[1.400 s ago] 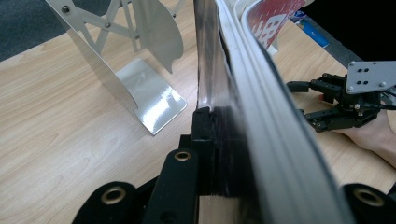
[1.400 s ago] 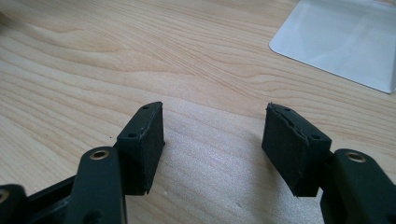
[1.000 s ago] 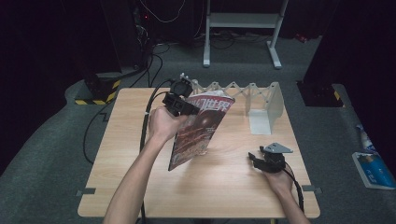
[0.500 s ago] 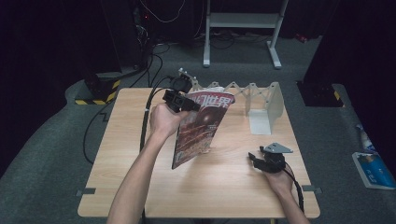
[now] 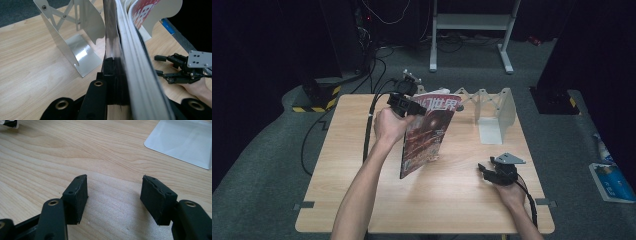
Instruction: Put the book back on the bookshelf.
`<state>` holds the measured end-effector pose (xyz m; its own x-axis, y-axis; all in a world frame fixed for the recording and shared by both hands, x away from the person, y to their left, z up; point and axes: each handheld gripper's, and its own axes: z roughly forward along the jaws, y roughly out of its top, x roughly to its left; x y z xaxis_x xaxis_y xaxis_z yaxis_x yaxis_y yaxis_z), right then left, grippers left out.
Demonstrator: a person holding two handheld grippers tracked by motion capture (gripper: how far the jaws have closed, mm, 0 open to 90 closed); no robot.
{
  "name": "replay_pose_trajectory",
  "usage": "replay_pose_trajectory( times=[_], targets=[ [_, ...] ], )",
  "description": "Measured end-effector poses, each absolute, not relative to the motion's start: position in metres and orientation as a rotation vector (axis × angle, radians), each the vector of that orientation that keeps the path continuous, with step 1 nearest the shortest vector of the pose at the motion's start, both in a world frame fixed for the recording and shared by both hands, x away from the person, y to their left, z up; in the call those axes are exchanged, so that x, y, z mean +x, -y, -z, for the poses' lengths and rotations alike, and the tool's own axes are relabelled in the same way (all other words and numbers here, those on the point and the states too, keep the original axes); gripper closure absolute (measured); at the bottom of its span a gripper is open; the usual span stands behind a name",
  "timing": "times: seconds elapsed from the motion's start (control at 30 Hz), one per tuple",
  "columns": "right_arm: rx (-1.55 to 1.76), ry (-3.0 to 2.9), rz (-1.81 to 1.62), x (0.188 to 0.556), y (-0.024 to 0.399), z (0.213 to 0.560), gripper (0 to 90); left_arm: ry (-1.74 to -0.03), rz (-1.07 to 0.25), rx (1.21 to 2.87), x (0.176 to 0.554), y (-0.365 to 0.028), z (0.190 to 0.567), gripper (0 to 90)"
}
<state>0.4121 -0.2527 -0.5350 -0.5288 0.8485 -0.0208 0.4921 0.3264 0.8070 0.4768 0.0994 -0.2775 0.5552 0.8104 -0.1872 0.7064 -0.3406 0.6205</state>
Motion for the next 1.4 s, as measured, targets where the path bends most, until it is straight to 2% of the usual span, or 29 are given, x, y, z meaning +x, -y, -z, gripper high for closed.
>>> replay_pose_trajectory(
  times=[0.6, 1.4],
  targets=[
    [1.179, -2.154, -1.076, 0.412, 0.253, 0.535, 38.3, -1.271, -0.313, 2.001, 0.486, -0.107, 0.28, 83.0],
    [1.182, -2.158, -1.076, 0.411, 0.253, 0.535, 38.4, -1.316, -0.348, 1.892, 0.503, -0.103, 0.291, 83.2]
  ],
)
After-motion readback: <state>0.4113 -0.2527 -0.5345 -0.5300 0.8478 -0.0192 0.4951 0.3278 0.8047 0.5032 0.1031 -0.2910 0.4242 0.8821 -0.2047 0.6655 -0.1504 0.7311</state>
